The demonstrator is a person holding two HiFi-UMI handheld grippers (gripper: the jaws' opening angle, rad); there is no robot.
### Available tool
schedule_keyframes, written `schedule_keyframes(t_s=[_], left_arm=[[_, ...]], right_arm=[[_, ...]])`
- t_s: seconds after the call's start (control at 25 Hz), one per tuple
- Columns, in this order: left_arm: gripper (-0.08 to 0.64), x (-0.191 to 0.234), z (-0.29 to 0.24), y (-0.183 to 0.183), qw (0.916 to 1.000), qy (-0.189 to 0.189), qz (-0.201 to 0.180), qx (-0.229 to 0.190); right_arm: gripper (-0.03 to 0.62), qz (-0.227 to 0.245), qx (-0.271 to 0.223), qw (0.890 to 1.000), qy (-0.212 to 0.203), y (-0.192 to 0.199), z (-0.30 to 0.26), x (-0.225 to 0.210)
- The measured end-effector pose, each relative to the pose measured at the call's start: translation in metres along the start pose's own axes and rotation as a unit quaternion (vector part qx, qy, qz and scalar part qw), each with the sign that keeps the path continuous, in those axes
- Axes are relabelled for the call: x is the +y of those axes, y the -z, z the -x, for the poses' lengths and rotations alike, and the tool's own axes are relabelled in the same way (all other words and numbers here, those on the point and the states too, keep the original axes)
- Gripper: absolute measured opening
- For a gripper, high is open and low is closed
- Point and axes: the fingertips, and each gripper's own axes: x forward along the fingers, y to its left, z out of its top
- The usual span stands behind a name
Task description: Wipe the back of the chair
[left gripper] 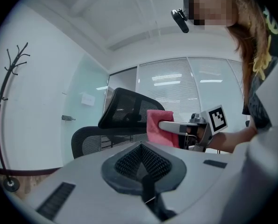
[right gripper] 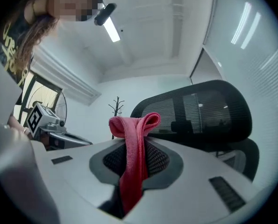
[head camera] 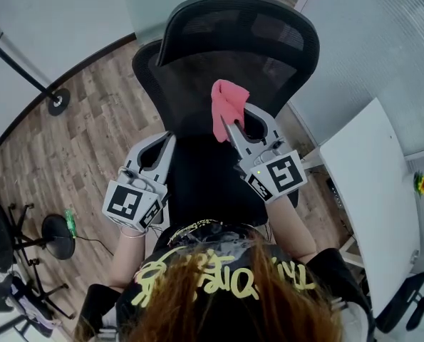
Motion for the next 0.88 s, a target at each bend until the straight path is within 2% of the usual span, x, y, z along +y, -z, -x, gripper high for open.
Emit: schedule_keyframes(t_s=[0.08,0.2,0.88], left_arm=[[-0.009,-0.001,0.0,-0.002,1.0,0.001,0.0,-0.001],[-0.011,-0.003,0.0,-0.003,1.0,0.004,-0.001,-0.001],[-0.009,0.004,-0.009,0.007,0.9999,-0.002,0.005,0.011]], right_arm=[[0.069,-0.026,-0.007,1.0,0.008,0.0,0.009,-0.004],[0.069,-0.04,-0.009,0.999,0.016,0.003,0.019,-0.008],[0.069,-0.045,0.004,0.998,0.034,0.028,0.032,-0.014]])
